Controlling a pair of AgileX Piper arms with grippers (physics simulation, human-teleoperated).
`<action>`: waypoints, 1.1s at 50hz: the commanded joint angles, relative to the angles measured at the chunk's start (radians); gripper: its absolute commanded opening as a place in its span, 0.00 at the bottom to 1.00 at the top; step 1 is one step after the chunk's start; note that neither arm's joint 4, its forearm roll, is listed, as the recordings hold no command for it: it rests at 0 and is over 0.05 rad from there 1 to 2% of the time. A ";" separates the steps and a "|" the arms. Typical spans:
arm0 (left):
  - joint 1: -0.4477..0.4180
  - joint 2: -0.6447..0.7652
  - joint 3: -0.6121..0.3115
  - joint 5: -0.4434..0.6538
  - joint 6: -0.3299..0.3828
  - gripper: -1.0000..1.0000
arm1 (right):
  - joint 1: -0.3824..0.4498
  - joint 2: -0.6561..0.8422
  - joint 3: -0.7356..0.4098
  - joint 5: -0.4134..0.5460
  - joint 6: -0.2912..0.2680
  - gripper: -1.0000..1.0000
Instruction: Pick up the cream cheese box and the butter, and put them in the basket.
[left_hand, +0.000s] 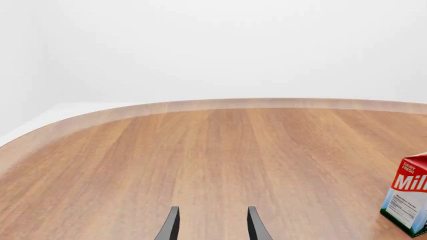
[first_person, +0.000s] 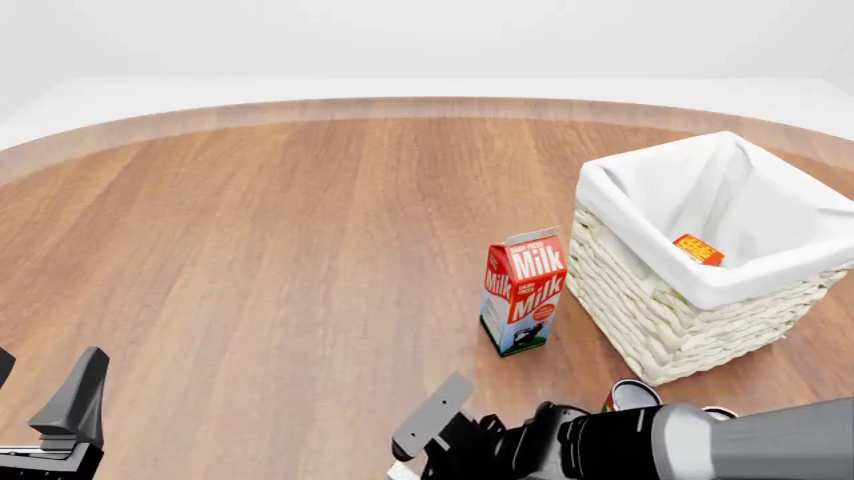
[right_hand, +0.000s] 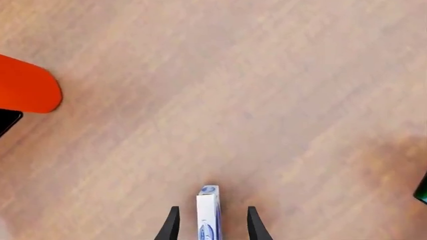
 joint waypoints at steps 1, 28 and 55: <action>0.000 0.000 0.000 0.000 0.000 1.00 | -0.001 0.002 0.006 -0.009 0.001 1.00; 0.000 0.000 0.000 0.000 0.000 1.00 | -0.012 -0.066 -0.036 0.054 -0.027 0.00; 0.000 0.000 0.000 0.000 0.000 1.00 | 0.037 -0.236 -0.257 0.240 -0.116 0.00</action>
